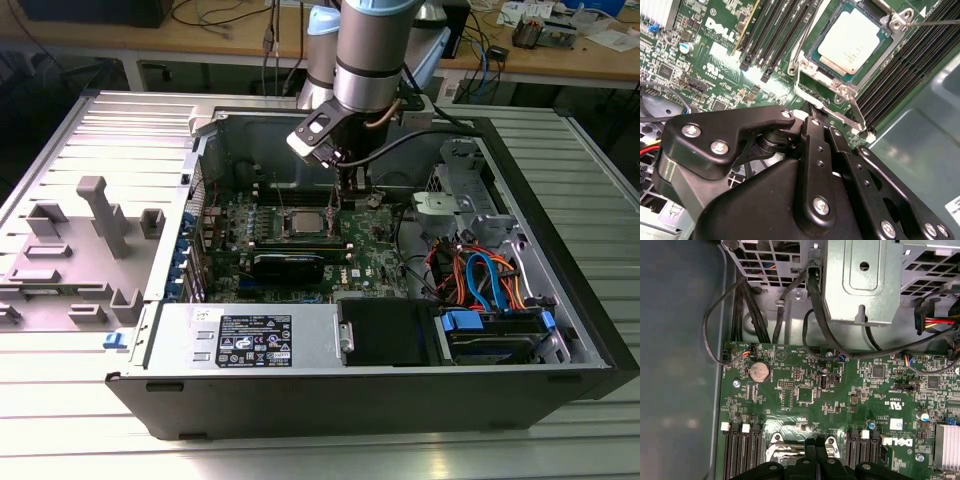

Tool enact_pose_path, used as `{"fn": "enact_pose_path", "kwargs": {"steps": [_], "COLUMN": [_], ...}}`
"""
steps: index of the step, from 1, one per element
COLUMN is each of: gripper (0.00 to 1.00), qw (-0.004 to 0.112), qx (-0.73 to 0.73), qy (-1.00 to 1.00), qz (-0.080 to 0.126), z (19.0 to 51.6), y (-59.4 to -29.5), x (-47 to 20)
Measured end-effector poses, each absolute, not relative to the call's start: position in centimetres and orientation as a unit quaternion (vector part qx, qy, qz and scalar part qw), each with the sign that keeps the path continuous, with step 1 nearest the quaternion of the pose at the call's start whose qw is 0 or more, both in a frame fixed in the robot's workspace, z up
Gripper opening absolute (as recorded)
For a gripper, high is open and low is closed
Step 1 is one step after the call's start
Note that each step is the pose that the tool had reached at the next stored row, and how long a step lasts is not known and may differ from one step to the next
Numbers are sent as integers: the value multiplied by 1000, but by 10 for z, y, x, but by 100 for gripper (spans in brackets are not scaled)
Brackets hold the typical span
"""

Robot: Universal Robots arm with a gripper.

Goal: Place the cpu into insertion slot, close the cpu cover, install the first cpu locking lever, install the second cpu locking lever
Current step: 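Close the cpu cover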

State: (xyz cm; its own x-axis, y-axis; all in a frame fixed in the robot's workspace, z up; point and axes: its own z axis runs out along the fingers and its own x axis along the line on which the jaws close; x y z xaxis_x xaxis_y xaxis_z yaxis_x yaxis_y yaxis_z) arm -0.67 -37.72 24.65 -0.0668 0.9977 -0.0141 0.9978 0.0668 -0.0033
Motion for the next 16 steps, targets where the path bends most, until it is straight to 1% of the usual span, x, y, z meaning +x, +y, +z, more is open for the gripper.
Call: {"fn": "enact_pose_path", "kwargs": {"steps": [16], "gripper": [11], "qw": [3], "qx": [683], "qy": [731], "qz": [-5], "z": [246], "y": [-377], "x": [-19]}}
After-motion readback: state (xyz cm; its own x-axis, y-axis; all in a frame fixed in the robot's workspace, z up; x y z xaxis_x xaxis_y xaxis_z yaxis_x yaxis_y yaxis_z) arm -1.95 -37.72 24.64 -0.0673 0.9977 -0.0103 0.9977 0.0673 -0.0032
